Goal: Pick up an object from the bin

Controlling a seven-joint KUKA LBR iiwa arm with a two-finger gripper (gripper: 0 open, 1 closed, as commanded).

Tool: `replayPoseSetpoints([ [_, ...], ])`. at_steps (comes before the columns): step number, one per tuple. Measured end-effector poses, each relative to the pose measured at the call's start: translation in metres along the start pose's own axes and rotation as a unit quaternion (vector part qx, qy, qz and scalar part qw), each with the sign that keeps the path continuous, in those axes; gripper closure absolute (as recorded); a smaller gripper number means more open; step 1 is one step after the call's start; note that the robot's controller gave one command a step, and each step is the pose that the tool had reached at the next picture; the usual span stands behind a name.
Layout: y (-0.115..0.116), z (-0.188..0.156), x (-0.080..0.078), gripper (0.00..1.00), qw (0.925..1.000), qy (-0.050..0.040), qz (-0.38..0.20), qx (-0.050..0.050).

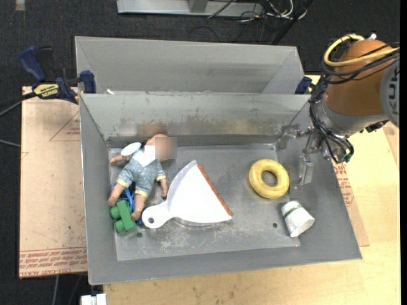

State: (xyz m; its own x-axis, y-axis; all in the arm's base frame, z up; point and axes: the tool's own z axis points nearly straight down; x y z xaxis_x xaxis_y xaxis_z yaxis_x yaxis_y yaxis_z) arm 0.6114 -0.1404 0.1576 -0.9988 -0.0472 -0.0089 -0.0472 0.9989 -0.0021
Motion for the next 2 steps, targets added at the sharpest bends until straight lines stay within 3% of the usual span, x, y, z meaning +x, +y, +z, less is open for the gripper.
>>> replayPoseSetpoints([
  [1,0.007,0.055,0.001,0.0,0.9993,0.004,-0.038,-0.002],
  [2,0.008,0.073,-0.01,0.0,1.0,0.0021,-0.003,-0.001],
])
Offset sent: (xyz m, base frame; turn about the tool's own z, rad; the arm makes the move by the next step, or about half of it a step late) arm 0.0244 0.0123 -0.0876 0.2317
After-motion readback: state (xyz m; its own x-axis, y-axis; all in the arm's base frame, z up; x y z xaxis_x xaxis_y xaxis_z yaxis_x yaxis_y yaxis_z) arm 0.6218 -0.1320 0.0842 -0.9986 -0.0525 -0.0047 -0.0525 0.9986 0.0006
